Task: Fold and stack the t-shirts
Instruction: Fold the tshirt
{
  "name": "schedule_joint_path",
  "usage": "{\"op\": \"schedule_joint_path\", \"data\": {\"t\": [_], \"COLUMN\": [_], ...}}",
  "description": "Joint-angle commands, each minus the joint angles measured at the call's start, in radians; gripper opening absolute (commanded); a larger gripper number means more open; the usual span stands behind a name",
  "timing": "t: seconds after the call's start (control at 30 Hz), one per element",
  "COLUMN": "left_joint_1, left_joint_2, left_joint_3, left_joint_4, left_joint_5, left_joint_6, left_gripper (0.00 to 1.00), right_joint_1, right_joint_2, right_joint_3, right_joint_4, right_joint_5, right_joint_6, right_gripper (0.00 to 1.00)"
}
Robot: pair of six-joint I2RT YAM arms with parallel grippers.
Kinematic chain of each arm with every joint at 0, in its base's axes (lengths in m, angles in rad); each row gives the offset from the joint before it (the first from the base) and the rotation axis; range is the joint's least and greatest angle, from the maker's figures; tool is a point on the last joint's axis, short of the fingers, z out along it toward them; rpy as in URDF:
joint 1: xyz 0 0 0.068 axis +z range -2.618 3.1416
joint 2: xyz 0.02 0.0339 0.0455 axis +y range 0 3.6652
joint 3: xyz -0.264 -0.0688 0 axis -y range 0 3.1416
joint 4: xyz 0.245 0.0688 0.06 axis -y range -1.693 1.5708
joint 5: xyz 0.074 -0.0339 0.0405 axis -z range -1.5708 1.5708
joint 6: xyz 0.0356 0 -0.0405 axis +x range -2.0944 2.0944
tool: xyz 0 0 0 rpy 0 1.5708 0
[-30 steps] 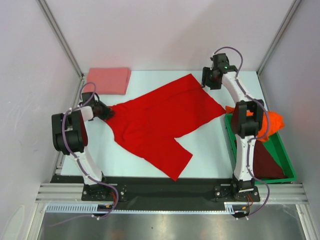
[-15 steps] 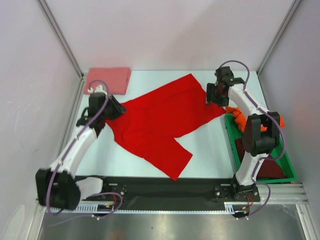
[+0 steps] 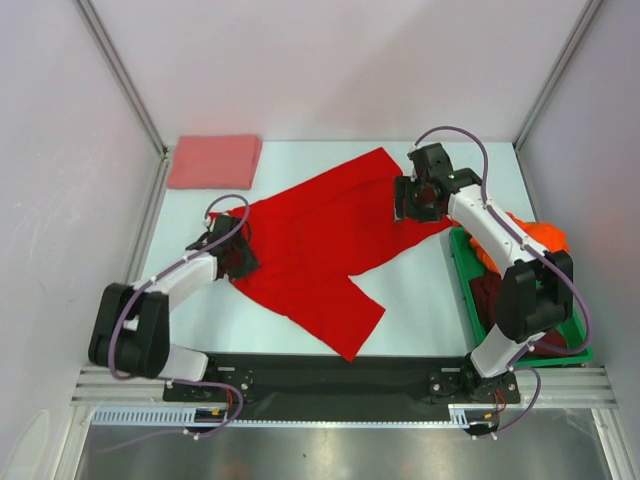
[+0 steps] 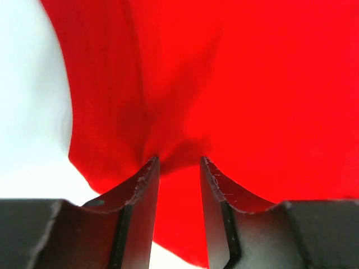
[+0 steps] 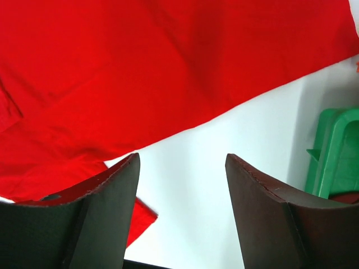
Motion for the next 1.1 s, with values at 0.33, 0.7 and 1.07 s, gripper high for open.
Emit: {"op": "schedule_joint_path", "data": {"t": [0.33, 0.7, 1.07], "left_joint_1": [0.179, 0.438, 0.495], "left_joint_2": [0.076, 0.045, -0.079], "left_joint_3": [-0.085, -0.098, 0.056], "left_joint_4": [-0.04, -0.092, -0.168], "left_joint_5": [0.013, 0.066, -0.028], "left_joint_6": [-0.104, -0.062, 0.048], "left_gripper": [0.41, 0.42, 0.51], "right_joint_1": [-0.041, -0.064, -0.11], "right_joint_2": [0.071, 0.195, 0.294], "right_joint_3": [0.014, 0.066, 0.1], "right_joint_4": [0.024, 0.018, 0.003], "right_joint_5": [0.024, 0.006, 0.046], "right_joint_6": [-0.002, 0.007, 0.032], "right_gripper": [0.69, 0.7, 0.67]}}
